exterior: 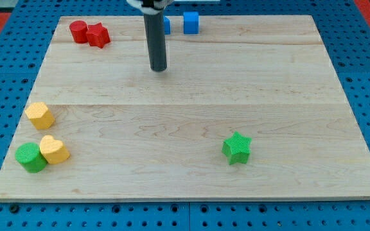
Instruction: Push green star towards middle of the board
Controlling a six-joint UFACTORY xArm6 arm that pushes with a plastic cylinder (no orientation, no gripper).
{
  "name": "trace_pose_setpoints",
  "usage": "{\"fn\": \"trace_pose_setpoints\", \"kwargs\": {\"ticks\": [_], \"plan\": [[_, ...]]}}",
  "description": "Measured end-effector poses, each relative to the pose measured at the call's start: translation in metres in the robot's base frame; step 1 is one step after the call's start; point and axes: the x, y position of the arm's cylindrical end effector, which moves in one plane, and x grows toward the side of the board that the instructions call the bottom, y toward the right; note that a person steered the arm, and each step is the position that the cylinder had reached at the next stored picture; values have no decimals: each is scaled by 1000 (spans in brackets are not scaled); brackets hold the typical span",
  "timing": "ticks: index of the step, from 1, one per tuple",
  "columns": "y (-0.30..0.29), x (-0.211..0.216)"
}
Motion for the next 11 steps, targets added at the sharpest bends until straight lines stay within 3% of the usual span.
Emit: {"fn": "trace_pose_setpoints", "kwargs": {"ticks": [2,4,6,11], "plan": [[6,140],[63,218],[148,204],[128,87]]}}
